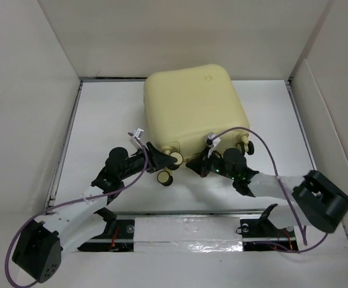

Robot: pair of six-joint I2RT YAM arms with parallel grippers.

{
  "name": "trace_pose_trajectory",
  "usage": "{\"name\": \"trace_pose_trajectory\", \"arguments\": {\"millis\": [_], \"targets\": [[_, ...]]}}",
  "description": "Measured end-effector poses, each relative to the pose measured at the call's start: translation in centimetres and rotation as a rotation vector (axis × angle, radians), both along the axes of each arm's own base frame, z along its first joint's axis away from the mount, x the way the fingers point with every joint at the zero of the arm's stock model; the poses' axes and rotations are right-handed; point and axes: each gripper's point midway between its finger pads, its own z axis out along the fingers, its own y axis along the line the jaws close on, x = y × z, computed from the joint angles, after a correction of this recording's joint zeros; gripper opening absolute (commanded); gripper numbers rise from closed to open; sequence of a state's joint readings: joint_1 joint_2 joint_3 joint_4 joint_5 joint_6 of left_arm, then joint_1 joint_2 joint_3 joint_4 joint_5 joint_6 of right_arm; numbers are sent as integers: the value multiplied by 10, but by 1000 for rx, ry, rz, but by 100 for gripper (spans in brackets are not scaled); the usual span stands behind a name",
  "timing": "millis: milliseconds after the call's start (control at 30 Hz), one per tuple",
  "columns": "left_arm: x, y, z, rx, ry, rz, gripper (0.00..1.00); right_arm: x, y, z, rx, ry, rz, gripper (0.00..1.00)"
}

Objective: Pack the luggage

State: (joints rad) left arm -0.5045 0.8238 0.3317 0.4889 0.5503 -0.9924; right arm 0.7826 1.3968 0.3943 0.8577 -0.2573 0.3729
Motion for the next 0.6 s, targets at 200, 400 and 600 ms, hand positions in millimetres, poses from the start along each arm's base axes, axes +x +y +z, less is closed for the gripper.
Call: {"name": "trace_pose_trajectory", "arguments": {"millis": [200, 400, 600], "targets": [[-18, -65, 0, 92, -39, -85, 0, -5, -59, 2, -131, 75, -91, 0], [-13, -91, 0, 84, -40, -67, 0, -13, -75, -2, -143, 90, -121, 0], [9, -122, 5, 63, -29, -56, 0, -12, -61, -4, -82, 95, -189, 0]]}}
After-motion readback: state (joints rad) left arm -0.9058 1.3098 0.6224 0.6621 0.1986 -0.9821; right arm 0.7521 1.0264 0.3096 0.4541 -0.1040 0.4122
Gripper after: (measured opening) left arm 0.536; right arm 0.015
